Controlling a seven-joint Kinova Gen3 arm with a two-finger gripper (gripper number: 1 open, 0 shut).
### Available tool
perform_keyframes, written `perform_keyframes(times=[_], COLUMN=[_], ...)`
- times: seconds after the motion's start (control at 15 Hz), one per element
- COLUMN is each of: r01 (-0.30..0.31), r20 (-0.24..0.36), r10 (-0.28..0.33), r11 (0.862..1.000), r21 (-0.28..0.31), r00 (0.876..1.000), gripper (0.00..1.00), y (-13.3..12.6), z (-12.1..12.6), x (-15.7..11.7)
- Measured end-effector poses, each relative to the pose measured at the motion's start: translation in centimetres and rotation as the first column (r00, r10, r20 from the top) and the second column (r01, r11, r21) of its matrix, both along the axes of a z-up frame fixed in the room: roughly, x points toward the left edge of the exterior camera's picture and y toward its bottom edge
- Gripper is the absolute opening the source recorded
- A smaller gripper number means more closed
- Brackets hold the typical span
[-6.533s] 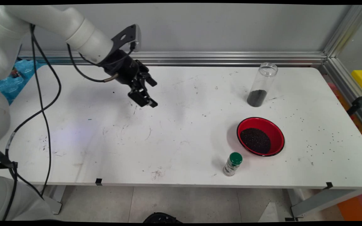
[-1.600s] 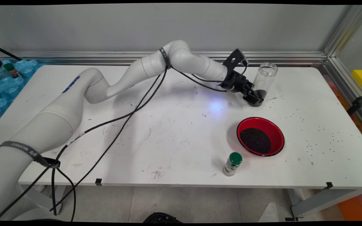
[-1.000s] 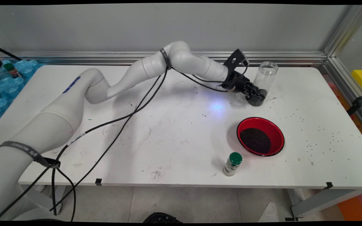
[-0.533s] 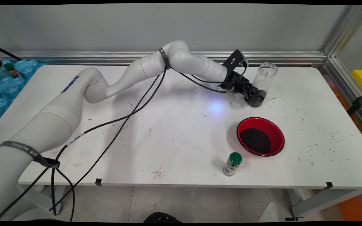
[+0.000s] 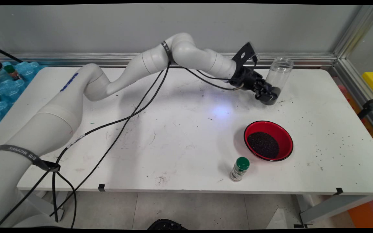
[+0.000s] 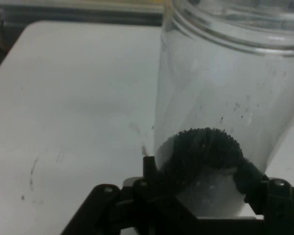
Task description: Pour the black seasoning powder in the red bowl
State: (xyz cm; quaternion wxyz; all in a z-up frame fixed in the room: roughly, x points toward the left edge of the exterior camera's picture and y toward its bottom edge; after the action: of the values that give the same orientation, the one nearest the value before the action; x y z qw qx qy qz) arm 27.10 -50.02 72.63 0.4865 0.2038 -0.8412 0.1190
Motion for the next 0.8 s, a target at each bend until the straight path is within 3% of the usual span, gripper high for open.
perform_keyframes(times=[0.4, 0.8], r01=[0.066, 0.148], r20=[0.017, 0.101], r10=[-0.065, -0.129], r11=[0.994, 0.966], r21=[-0.082, -0.211], r00=[0.998, 0.986], gripper=[0.00, 0.00], y=[0.8, 1.3], z=[3.9, 7.6], x=[-0.7, -1.3])
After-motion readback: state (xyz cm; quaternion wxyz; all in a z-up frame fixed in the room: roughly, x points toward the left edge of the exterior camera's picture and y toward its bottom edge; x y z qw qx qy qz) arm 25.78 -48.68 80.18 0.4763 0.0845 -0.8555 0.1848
